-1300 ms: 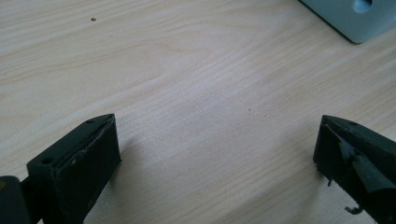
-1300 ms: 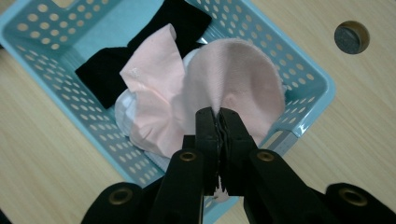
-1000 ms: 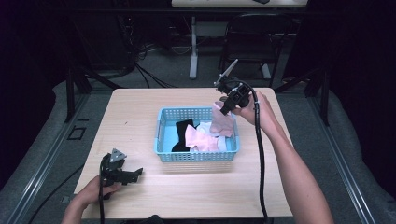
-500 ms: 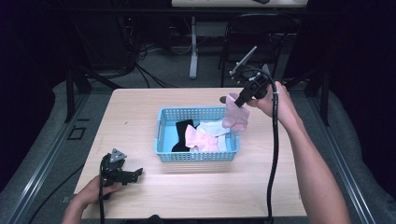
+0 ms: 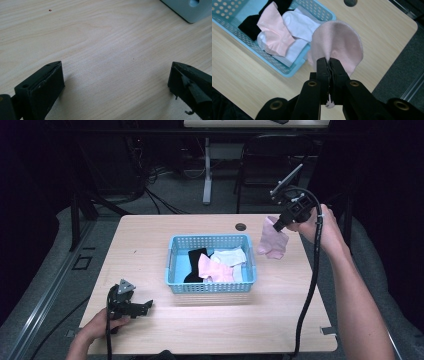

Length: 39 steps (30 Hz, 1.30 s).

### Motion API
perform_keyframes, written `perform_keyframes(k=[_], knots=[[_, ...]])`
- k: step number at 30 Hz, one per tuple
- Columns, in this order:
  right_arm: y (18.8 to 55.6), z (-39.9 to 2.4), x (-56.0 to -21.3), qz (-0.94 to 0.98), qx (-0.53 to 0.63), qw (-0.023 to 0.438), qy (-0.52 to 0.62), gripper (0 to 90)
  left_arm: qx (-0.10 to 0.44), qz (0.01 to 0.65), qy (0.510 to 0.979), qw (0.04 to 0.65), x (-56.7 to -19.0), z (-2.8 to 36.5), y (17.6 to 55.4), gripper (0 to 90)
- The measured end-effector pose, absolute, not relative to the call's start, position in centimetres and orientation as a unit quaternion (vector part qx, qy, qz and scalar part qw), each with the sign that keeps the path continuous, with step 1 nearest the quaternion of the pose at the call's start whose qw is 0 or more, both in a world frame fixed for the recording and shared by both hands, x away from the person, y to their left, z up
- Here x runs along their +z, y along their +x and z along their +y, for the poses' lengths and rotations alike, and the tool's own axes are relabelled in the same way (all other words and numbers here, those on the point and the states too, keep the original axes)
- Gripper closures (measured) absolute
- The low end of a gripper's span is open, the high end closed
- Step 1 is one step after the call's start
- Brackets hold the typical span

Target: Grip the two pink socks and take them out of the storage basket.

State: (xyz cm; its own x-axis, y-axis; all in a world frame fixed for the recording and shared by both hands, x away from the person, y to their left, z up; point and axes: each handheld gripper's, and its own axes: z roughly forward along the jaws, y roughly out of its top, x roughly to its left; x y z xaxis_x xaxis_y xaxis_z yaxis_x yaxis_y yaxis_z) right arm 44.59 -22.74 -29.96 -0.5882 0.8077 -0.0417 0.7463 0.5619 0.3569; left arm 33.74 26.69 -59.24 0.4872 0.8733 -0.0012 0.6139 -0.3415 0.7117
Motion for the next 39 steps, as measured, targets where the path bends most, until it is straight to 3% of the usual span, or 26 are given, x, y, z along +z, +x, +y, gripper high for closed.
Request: perform_keyframes(k=[24, 39], knots=[[44.7, -28.1, -32.5, 0.853, 0.107, 0.092, 0.503, 87.1, 0.196, 0.467, 0.796, 0.332, -59.2, 26.7, 33.7, 0.2], [45.1, -29.4, -39.0, 0.843, 0.085, 0.080, 0.525, 87.1, 0.196, 0.467, 0.796, 0.332, -59.2, 26.7, 33.7, 0.3]])
